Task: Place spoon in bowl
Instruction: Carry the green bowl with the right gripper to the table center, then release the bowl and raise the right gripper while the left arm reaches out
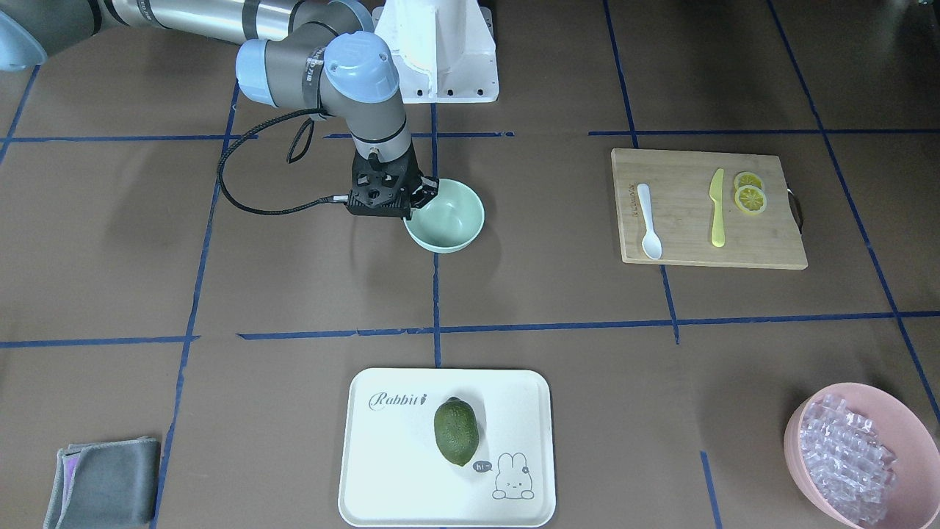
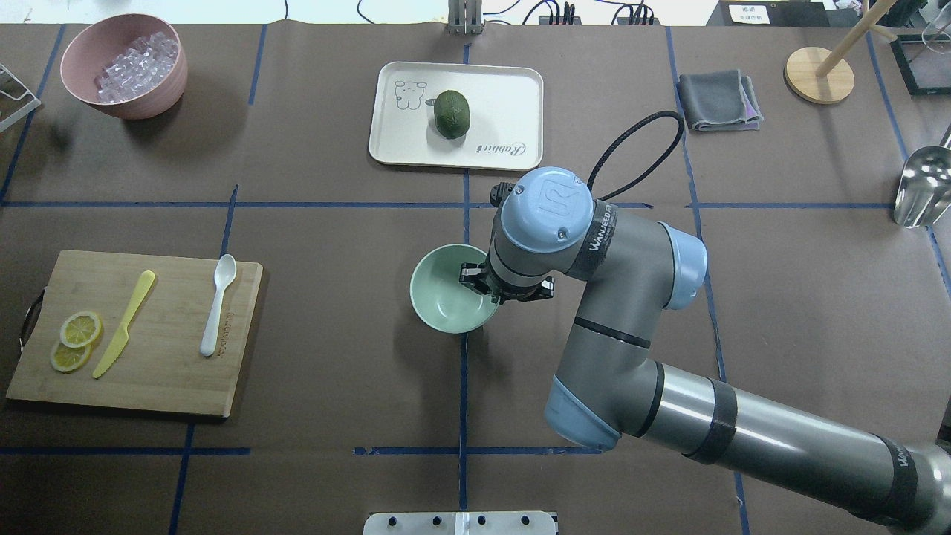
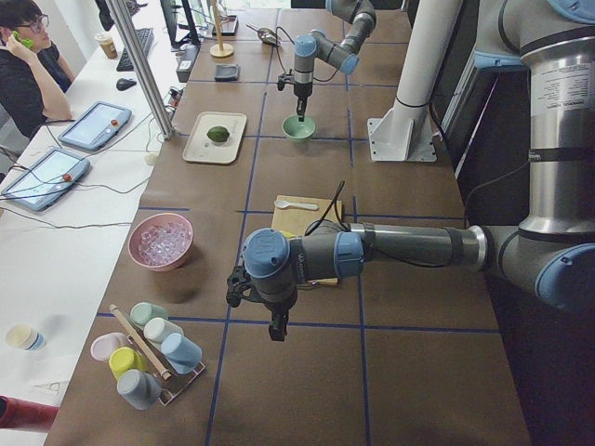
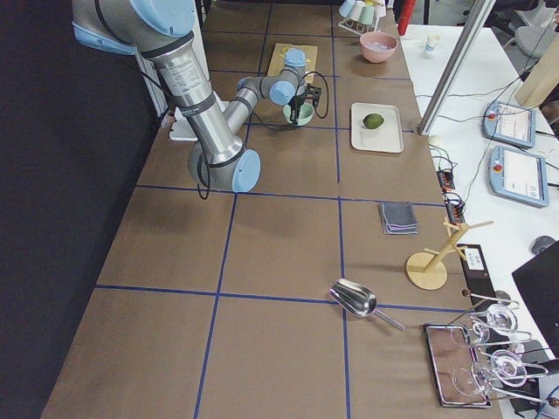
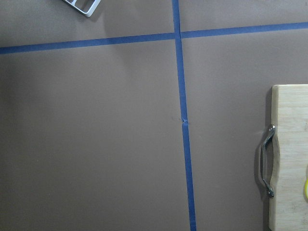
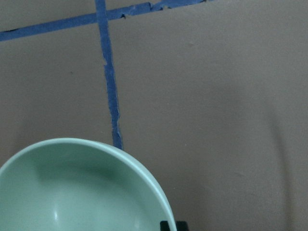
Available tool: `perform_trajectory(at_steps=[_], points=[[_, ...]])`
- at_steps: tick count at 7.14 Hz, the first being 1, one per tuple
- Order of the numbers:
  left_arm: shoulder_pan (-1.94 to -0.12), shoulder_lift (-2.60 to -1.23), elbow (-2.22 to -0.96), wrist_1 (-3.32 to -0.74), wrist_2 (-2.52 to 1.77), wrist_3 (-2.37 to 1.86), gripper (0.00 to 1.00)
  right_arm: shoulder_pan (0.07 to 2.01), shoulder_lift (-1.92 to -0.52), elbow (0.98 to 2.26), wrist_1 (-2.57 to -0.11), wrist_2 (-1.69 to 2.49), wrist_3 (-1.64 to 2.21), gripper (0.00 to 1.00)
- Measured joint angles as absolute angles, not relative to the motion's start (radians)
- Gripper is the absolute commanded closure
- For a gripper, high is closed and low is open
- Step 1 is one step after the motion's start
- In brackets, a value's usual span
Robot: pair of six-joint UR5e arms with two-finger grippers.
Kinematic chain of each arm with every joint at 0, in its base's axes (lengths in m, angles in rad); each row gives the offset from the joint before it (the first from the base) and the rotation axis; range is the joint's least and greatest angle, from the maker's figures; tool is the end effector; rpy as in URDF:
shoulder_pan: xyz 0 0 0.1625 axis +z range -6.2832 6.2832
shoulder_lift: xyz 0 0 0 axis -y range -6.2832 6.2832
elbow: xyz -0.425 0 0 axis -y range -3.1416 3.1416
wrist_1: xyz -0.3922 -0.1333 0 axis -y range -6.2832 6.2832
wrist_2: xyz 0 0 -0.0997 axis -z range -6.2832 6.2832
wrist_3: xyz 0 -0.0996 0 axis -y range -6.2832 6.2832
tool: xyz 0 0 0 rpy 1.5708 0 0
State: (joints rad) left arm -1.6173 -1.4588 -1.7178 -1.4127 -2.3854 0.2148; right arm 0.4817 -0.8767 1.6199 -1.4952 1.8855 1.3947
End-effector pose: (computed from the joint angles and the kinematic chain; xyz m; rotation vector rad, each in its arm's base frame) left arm -0.0810 -0.4317 0.6512 -0.0092 0.8221 0.1086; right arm -0.5710 -0.4141 0.2157 -0.0187 -0.8646 0.1575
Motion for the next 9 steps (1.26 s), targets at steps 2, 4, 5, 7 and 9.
perform_trajectory(at_steps=[2, 4, 5, 7, 9], points=[[-1.617, -1.459, -1.717, -1.413, -2.385, 0.215, 0.0, 0.479, -0.88, 1.617, -1.494, 1.886, 1.394, 0.12], [-1.617, -1.459, -1.717, -1.413, -2.386, 0.215, 0.0, 0.479, -0.888, 1.619, -1.493, 1.888, 1.383, 0.01], [-1.617, -1.46, -1.717, -1.413, -2.386, 0.215, 0.0, 0.48, -0.892, 1.626, -1.492, 1.892, 1.379, 0.0], [-1.617, -1.465, -1.719, -1.432, -2.386, 0.214, 0.0, 0.511, -0.901, 1.667, -1.497, 1.92, 1.368, 0.0], [-1.604, -1.467, -1.739, -1.548, -2.383, 0.174, 0.0, 0.573, -0.911, 1.734, -1.555, 1.959, 1.328, 0.0]])
